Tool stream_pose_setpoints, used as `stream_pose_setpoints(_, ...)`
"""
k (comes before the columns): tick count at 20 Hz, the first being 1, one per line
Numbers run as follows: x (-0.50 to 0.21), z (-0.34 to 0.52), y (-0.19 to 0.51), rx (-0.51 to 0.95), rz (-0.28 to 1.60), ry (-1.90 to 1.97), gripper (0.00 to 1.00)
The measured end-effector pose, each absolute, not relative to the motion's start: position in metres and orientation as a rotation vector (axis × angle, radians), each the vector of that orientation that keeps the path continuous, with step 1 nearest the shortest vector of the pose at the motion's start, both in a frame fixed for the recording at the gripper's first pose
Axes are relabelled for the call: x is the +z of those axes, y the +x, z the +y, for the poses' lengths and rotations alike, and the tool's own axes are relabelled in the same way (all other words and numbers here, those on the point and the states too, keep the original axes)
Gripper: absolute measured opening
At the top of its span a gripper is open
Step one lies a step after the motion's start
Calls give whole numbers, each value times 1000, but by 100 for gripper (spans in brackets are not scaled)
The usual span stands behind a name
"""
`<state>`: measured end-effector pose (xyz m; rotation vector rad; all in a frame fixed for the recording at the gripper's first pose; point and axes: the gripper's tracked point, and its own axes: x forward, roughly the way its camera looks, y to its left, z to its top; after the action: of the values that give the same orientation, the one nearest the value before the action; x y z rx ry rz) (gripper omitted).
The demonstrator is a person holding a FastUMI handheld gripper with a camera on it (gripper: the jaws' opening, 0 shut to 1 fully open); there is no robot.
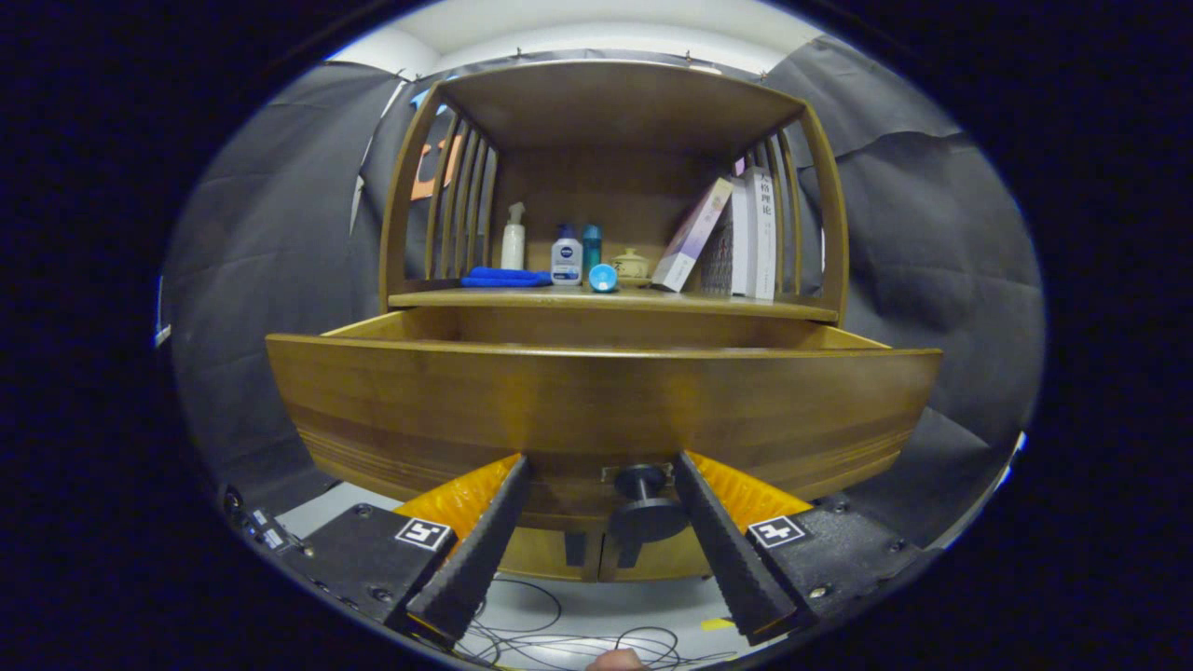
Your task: Pull open the drawer, take out the items inside it, and place them on the countertop above the cabinet.
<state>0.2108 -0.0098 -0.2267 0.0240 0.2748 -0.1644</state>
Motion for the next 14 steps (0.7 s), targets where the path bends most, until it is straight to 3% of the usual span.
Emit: stream_pose_setpoints(14,-224,-8,266,-173,296,-2,100)
